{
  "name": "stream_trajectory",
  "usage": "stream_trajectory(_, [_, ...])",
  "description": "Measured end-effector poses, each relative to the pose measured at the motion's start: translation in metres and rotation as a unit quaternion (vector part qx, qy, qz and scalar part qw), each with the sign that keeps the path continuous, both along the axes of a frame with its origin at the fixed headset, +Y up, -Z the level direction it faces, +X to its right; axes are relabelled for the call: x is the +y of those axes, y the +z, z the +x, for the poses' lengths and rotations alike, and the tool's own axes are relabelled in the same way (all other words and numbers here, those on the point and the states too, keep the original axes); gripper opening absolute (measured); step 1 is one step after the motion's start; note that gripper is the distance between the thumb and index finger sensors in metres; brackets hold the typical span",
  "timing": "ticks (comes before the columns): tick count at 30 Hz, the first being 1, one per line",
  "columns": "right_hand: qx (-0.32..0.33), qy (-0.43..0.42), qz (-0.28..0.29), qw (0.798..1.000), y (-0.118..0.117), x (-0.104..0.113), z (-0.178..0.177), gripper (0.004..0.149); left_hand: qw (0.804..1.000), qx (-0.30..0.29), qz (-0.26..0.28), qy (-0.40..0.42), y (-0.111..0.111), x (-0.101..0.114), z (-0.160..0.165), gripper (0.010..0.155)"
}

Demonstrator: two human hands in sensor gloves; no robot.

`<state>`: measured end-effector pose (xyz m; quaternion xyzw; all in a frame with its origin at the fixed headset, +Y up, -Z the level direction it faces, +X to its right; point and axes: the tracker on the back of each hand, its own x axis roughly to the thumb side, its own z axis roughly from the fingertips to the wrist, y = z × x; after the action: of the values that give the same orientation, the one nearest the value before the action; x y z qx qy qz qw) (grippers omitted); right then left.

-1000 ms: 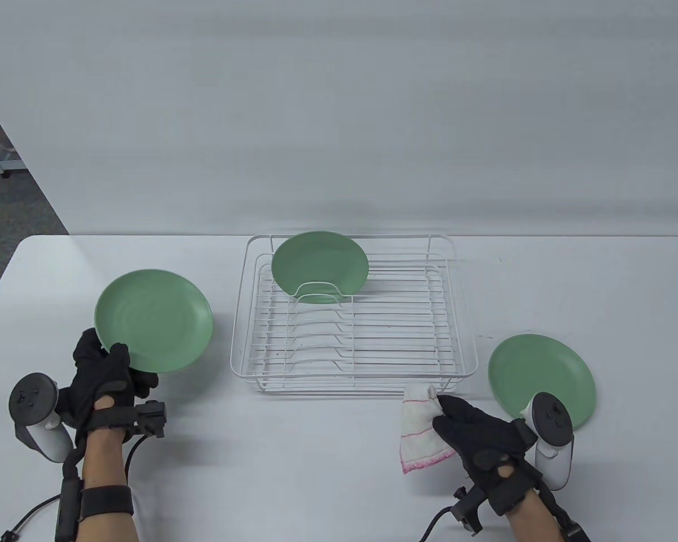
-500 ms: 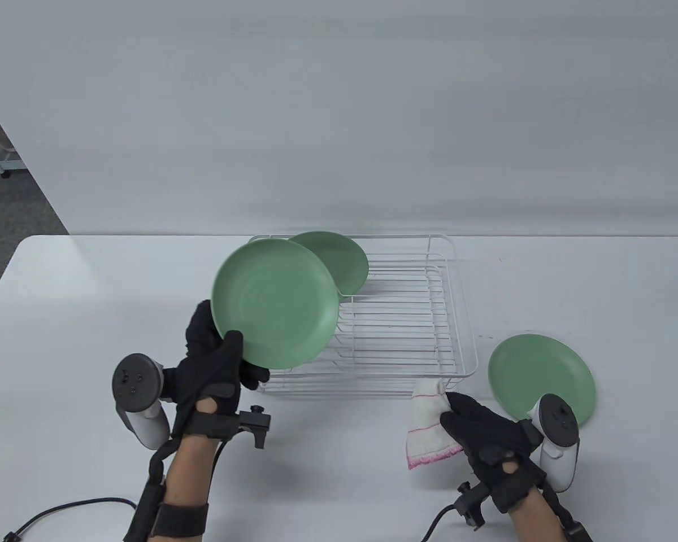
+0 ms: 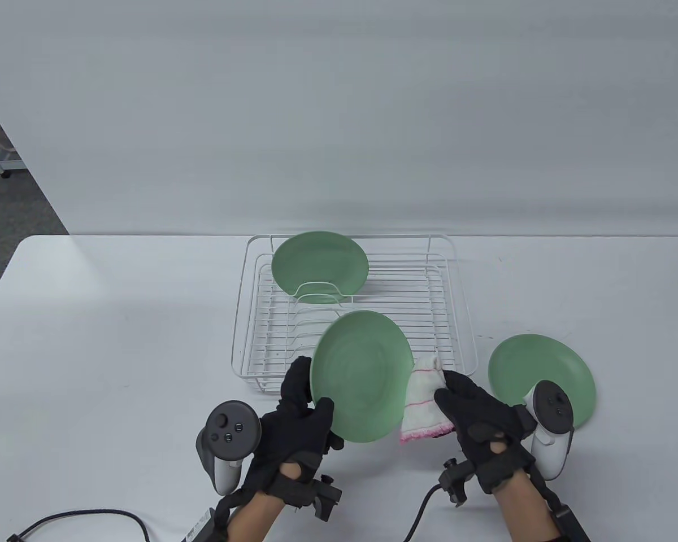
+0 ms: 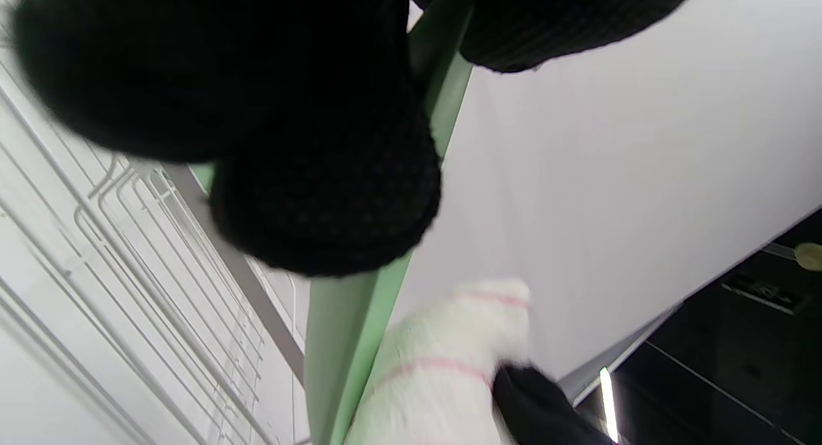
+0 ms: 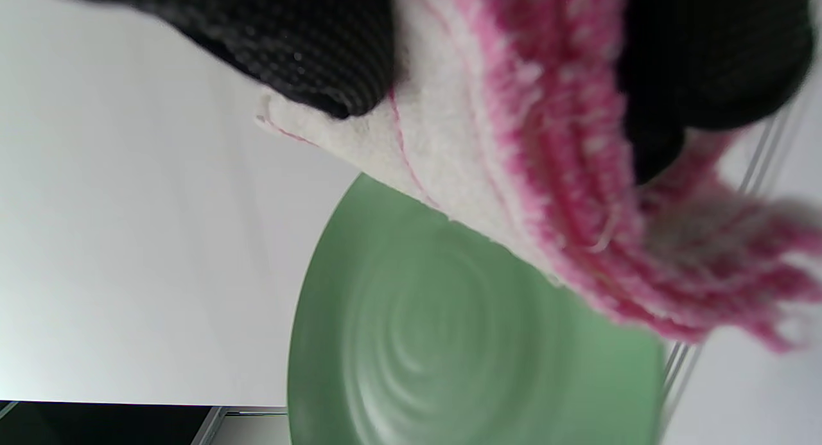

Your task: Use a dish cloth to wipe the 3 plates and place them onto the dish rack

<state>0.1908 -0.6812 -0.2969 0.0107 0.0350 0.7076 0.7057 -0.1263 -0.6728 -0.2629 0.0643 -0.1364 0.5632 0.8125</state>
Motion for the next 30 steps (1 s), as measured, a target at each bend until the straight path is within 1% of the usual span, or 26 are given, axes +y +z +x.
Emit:
stream_trajectory(2, [-0.013,0.015,0.011,1.0,-0.006,0.002,-0.008,0.05,0.999,-0.033,0.014,-0.014,0.003,-0.003,0.006,0.072])
stream_trajectory(4, [-0.018,-0.005,0.018,1.0,-0.011,0.004,-0.016,0.05,0.999,-0.048,0.015,-0.02,0.006,-0.007,0.01,0.073])
stream_trajectory(6, [0.002,-0.026,0.036,0.999,-0.015,0.006,-0.024,0.05,0.997,-0.068,0.015,-0.033,0.008,-0.008,0.013,0.073])
stream_trajectory(9, [0.053,-0.045,0.073,0.995,-0.018,0.011,-0.04,0.051,0.993,-0.1,0.028,-0.06,0.012,-0.005,0.018,0.076])
stream_trajectory(12, [0.119,-0.044,0.1,0.987,-0.014,0.014,-0.056,0.051,0.992,-0.087,0.043,-0.074,0.015,-0.004,0.019,0.079])
stream_trajectory(14, [0.157,-0.047,0.094,0.982,-0.01,0.013,-0.063,0.05,0.993,-0.08,0.049,-0.065,0.016,-0.003,0.017,0.079])
stream_trajectory(17, [0.221,-0.032,0.07,0.972,-0.006,0.008,-0.071,0.049,0.994,-0.069,0.067,-0.058,0.017,-0.001,0.014,0.079])
stream_trajectory(19, [0.238,-0.007,0.051,0.97,-0.005,0.004,-0.07,0.048,0.994,-0.055,0.076,-0.054,0.019,-0.001,0.012,0.079])
stream_trajectory(22, [0.241,0.027,0.018,0.97,-0.004,-0.003,-0.064,0.047,0.995,-0.033,0.084,-0.043,0.022,-0.001,0.01,0.077])
stream_trajectory(24, [0.235,0.038,-0.003,0.971,-0.004,-0.008,-0.057,0.047,0.994,-0.024,0.097,-0.049,0.024,0.0,0.009,0.076])
stream_trajectory(27, [0.191,0.046,-0.033,0.98,-0.004,-0.017,-0.04,0.047,0.992,-0.024,0.111,-0.059,0.026,0.001,0.009,0.076])
stream_trajectory(30, [0.139,0.054,-0.048,0.988,-0.006,-0.022,-0.024,0.048,0.991,-0.026,0.114,-0.065,0.028,0.001,0.01,0.076])
